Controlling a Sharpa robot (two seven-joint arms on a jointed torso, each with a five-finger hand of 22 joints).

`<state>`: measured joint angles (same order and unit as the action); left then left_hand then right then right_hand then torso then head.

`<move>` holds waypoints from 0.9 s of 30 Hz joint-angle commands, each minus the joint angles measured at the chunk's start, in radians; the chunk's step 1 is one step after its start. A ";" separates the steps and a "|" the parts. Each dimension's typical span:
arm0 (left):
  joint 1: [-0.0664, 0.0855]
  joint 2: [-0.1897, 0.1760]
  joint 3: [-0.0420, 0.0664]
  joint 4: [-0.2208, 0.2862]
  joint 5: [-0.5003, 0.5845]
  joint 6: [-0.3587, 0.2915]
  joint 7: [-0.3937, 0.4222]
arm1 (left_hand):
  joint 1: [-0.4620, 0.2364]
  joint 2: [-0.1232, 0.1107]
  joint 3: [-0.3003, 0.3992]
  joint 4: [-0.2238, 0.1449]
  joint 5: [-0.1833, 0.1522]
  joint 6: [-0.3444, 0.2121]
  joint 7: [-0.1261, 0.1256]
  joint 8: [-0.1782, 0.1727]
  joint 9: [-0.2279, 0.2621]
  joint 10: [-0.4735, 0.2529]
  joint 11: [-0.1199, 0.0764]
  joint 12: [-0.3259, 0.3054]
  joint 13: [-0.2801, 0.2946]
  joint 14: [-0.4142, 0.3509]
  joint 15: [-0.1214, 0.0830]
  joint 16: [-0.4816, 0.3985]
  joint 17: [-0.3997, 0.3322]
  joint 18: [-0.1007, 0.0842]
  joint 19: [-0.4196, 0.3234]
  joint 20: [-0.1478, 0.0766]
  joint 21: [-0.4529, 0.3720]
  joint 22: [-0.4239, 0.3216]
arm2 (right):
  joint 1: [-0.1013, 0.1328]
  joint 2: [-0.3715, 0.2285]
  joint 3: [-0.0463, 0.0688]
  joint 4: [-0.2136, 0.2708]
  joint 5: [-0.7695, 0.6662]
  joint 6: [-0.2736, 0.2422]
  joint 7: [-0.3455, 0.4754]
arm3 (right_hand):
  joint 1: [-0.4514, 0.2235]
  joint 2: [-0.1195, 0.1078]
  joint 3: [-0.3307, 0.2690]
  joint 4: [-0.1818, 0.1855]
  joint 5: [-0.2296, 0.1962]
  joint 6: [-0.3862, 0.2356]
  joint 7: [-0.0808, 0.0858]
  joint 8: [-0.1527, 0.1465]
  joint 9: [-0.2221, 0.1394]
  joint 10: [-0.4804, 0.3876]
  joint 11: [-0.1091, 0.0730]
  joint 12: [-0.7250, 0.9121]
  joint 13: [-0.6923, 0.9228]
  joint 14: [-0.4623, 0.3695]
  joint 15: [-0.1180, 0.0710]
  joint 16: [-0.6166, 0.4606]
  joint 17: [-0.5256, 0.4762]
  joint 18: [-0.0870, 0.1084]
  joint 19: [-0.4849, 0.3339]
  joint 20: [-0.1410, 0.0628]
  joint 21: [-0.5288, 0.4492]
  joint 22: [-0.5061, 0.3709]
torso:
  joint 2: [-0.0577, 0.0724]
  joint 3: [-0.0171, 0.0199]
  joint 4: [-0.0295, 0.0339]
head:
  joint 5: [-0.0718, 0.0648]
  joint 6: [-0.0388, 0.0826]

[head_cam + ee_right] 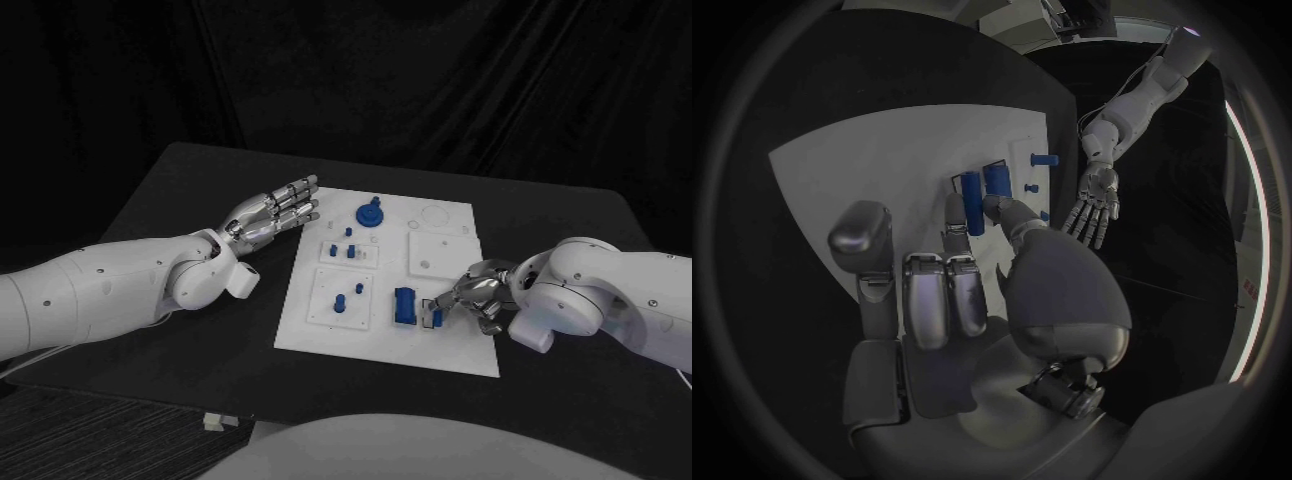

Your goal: Assemble the parts on the task board

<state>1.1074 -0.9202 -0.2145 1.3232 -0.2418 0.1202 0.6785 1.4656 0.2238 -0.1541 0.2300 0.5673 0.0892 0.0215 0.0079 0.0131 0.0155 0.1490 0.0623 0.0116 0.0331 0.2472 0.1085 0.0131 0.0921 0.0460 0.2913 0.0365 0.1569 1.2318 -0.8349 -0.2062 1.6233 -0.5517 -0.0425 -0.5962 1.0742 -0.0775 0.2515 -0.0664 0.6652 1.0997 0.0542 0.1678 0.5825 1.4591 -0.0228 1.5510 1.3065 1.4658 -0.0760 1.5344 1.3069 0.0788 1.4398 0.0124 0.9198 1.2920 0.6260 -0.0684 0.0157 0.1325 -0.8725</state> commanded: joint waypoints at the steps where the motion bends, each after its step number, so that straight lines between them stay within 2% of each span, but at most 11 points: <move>1: -0.002 0.003 0.001 0.001 0.005 0.015 0.076 | 0.011 0.004 0.011 -0.012 0.018 -0.006 -0.004 0.009 0.003 -0.002 0.009 0.026 0.007 0.007 0.009 0.019 0.011 -0.002 0.015 0.004 0.000 0.007 | -0.001 0.006 0.000 -0.004 0.005 -0.046 0.008 | 0.005 0.007 0.119 -0.022 0.016 -0.041 -0.014 0.049 0.076 0.112 -0.013 0.020 0.264 0.099 -0.021 0.019 0.236 0.033 0.002 0.000 -0.004 0.130 | 0.000 -0.0006 0.0001 | 0.001 0.000; 11: -0.003 0.004 0.001 0.000 0.005 0.020 0.073 | 0.011 0.004 0.011 -0.012 0.018 -0.006 -0.004 0.009 0.003 -0.002 0.009 0.026 0.007 0.007 0.009 0.019 0.011 -0.002 0.015 0.004 0.000 0.007 | -0.005 0.024 0.000 -0.010 -0.070 -0.049 0.006 | -0.001 0.013 0.118 -0.018 -0.054 -0.060 -0.013 0.063 0.077 0.112 -0.011 0.020 0.264 0.098 -0.019 0.017 0.231 0.034 -0.002 0.002 -0.009 0.129 | 0.000 0.0000 -0.0010 | 0.003 0.000; 13: -0.004 0.004 0.001 0.000 0.005 0.022 0.073 | 0.011 0.005 0.013 -0.013 0.019 -0.007 -0.005 0.008 0.003 -0.002 0.010 0.027 0.007 0.007 0.010 0.019 0.011 -0.002 0.016 0.004 0.000 0.007 | -0.006 0.027 0.000 -0.011 -0.086 -0.050 0.007 | -0.004 0.014 0.114 -0.014 -0.089 -0.067 -0.012 0.066 0.076 0.112 -0.010 0.020 0.264 0.097 -0.018 0.014 0.227 0.035 -0.005 0.003 -0.017 0.126 | 0.000 -0.0002 -0.0006 | 0.003 0.000; 15: -0.005 0.004 0.001 0.000 0.005 0.022 0.073 | 0.011 0.005 0.013 -0.013 0.019 -0.007 -0.005 0.008 0.003 -0.002 0.010 0.027 0.007 0.007 0.010 0.019 0.011 -0.002 0.016 0.004 0.000 0.007 | -0.008 0.031 0.000 -0.011 -0.105 -0.047 0.006 | -0.004 0.014 0.114 -0.014 -0.095 -0.068 -0.012 0.067 0.076 0.112 -0.010 0.020 0.264 0.097 -0.018 0.013 0.226 0.036 -0.006 0.003 -0.021 0.125 | 0.001 -0.0002 -0.0003 | 0.003 0.000; 18: -0.006 0.004 0.001 0.000 0.005 0.023 0.073 | 0.011 0.005 0.013 -0.013 0.019 -0.007 -0.005 0.008 0.003 -0.002 0.011 0.027 0.007 0.007 0.010 0.020 0.011 -0.003 0.016 0.004 0.000 0.007 | -0.010 0.036 0.000 -0.011 -0.136 -0.034 0.001 | -0.006 0.013 0.109 -0.011 -0.133 -0.074 -0.011 0.071 0.073 0.112 -0.009 0.020 0.264 0.096 -0.017 0.012 0.224 0.038 -0.010 0.004 -0.031 0.123 | 0.001 -0.0003 -0.0005 | 0.004 0.000; 24: -0.009 0.004 0.001 0.000 0.005 0.025 0.072 | 0.011 0.005 0.014 -0.014 0.019 -0.007 -0.005 0.008 0.003 -0.001 0.011 0.027 0.007 0.008 0.011 0.022 0.012 -0.003 0.016 0.004 0.000 0.007 | -0.012 0.042 0.000 -0.011 -0.165 -0.016 -0.006 | -0.007 0.013 0.105 -0.008 -0.168 -0.078 -0.010 0.075 0.069 0.112 -0.008 0.020 0.264 0.096 -0.016 0.011 0.222 0.039 -0.012 0.005 -0.039 0.121 | 0.001 -0.0001 -0.0006 | 0.006 0.000; 27: -0.011 0.004 0.001 -0.001 0.005 0.026 0.072 | 0.011 0.005 0.014 -0.014 0.019 -0.007 -0.005 0.008 0.003 -0.001 0.011 0.027 0.007 0.008 0.011 0.022 0.012 -0.003 0.016 0.004 0.000 0.007 | -0.013 0.044 0.000 -0.011 -0.171 -0.004 -0.009 | -0.007 0.013 0.105 -0.008 -0.171 -0.078 -0.010 0.075 0.068 0.112 -0.008 0.020 0.264 0.096 -0.016 0.012 0.224 0.039 -0.013 0.005 -0.040 0.121 | 0.001 -0.0001 -0.0004 | 0.004 0.000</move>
<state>1.0985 -0.9181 -0.2145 1.3216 -0.2418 0.1311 0.6785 1.4686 0.2268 -0.1541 0.2299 0.5673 0.0892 0.0215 0.0079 0.0131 0.0126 0.1526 0.0735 0.0116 0.0362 0.2505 0.1086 0.0132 0.0921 0.0462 0.2914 0.0365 0.1569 1.2220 -0.7922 -0.2062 1.6119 -0.6829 -0.0685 -0.5938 1.0680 -0.0711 0.2969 -0.0649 0.4937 1.0463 0.0575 0.2190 0.6180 1.4593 -0.0228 1.5510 1.3065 1.4657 -0.0763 1.5343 1.3069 0.0790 1.4326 0.0194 0.9040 1.2920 0.6265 -0.0685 0.0151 0.1374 -0.8725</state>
